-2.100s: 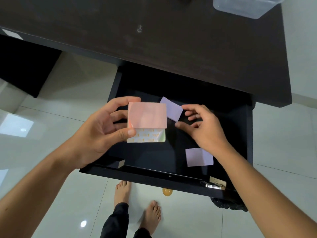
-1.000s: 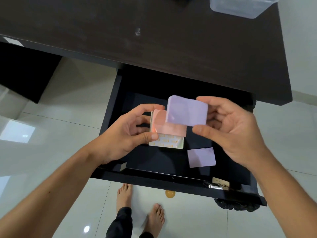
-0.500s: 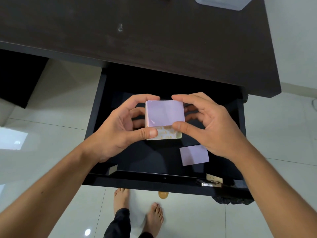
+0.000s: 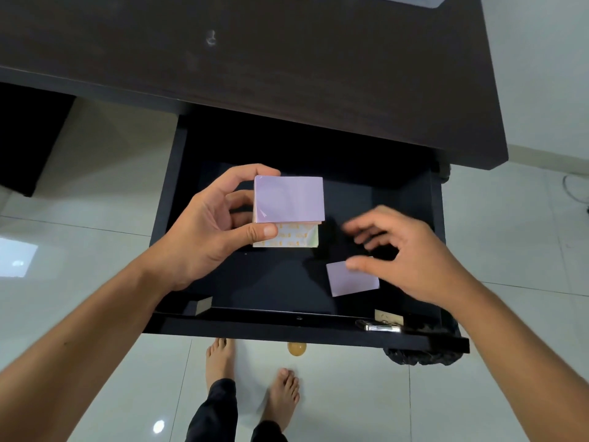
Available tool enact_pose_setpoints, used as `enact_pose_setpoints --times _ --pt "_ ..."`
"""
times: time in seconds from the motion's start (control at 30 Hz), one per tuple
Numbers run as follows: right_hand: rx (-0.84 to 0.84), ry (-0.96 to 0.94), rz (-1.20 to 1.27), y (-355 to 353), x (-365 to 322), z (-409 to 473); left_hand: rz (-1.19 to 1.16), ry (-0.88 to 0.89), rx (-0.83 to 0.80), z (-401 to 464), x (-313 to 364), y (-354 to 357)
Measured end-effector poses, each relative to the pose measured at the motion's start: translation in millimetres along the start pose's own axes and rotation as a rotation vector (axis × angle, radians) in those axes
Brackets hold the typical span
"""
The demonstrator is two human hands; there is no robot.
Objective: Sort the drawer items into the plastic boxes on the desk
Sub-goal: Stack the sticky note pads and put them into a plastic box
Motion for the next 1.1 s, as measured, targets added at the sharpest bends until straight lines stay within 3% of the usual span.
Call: enact_pose_setpoints --times 0.33,0.5,0.7,1.0,1.1 --pt "-0.243 0.192 -0.450 34 32 10 0.002 -0.011 0.034 0 -4 -5" --pt "-0.256 0.183 -0.591 42 32 11 0.000 -0.014 0.038 0 -6 -8" --pt "-0.148 0.198 -0.305 33 26 9 0.000 -0.025 0.032 1 -8 -8" --pt "0.046 0.015 0.182 -12 -30 12 0.003 -0.057 0.015 0 -9 -5" --pt "0.038 -0.061 0.258 -15 -64 21 -0.009 -0.060 0.005 0 -10 -3"
Point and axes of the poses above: each hand's wrist, its own z-axis towards the middle knuckle, its own y-axis out of the palm, x = y × z, the point moved 10 cm from there along z, towards the middle knuckle, and after that the axes turned 13 degrees about z, right-handed, at the moved point
